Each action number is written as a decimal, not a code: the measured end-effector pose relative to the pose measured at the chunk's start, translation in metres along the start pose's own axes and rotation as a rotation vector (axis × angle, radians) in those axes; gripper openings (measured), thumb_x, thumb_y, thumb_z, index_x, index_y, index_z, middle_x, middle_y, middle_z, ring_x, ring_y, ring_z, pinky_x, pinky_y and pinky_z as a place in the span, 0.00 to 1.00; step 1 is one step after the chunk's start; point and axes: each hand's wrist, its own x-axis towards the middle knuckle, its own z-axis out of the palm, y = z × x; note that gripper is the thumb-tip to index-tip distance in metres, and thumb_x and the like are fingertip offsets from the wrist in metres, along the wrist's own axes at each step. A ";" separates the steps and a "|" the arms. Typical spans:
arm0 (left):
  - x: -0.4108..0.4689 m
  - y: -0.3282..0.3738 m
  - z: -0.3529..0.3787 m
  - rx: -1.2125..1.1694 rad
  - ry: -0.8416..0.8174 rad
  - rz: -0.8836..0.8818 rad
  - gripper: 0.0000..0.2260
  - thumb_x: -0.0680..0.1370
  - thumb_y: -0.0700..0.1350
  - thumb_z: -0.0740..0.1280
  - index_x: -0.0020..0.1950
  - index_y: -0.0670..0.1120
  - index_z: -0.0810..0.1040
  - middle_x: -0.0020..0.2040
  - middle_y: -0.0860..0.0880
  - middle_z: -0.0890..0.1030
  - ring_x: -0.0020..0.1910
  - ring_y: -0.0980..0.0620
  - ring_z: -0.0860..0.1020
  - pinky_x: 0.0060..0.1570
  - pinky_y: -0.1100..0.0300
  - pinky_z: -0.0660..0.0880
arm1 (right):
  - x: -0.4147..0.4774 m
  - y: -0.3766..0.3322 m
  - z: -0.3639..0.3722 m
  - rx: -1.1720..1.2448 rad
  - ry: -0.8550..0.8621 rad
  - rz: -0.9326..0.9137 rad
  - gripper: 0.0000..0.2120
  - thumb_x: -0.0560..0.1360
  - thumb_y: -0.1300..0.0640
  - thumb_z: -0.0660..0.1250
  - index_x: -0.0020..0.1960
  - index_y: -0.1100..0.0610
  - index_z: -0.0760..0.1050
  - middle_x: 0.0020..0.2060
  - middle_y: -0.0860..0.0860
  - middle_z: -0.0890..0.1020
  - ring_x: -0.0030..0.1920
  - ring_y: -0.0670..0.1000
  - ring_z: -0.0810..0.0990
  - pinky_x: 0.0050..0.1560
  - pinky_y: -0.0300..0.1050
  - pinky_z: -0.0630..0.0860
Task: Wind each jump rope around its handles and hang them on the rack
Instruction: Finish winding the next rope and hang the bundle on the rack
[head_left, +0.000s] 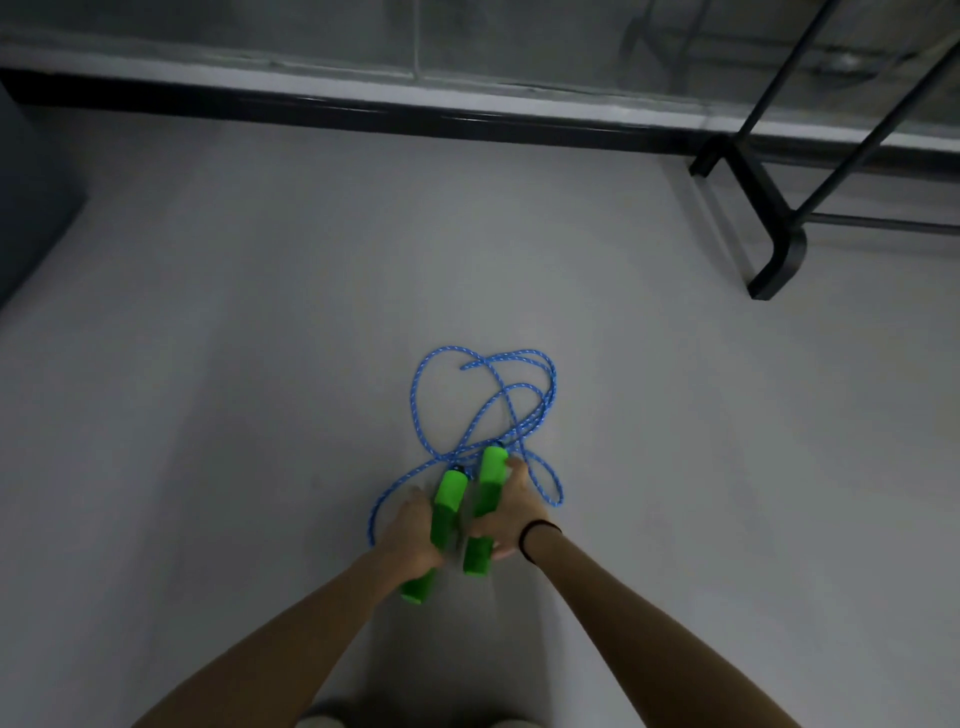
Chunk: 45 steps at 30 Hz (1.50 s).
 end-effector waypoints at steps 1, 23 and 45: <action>-0.001 0.002 -0.003 -0.095 -0.004 -0.026 0.31 0.62 0.38 0.76 0.62 0.36 0.69 0.58 0.40 0.75 0.59 0.44 0.74 0.58 0.53 0.72 | 0.000 0.001 0.003 0.026 -0.042 0.014 0.44 0.63 0.64 0.71 0.67 0.46 0.47 0.55 0.54 0.72 0.51 0.59 0.78 0.41 0.55 0.81; -0.238 0.288 -0.318 -0.501 -0.129 0.441 0.16 0.66 0.31 0.73 0.45 0.48 0.75 0.36 0.50 0.80 0.31 0.55 0.77 0.34 0.61 0.76 | -0.228 -0.304 -0.240 0.603 0.354 -0.678 0.10 0.78 0.53 0.57 0.44 0.53 0.76 0.42 0.51 0.80 0.44 0.47 0.78 0.50 0.48 0.73; -0.634 0.574 -0.592 -0.621 0.322 0.783 0.11 0.65 0.31 0.74 0.42 0.40 0.75 0.32 0.47 0.82 0.30 0.52 0.79 0.36 0.59 0.79 | -0.658 -0.528 -0.411 -0.252 0.337 -0.962 0.18 0.81 0.53 0.51 0.40 0.56 0.75 0.27 0.49 0.74 0.32 0.53 0.75 0.38 0.46 0.69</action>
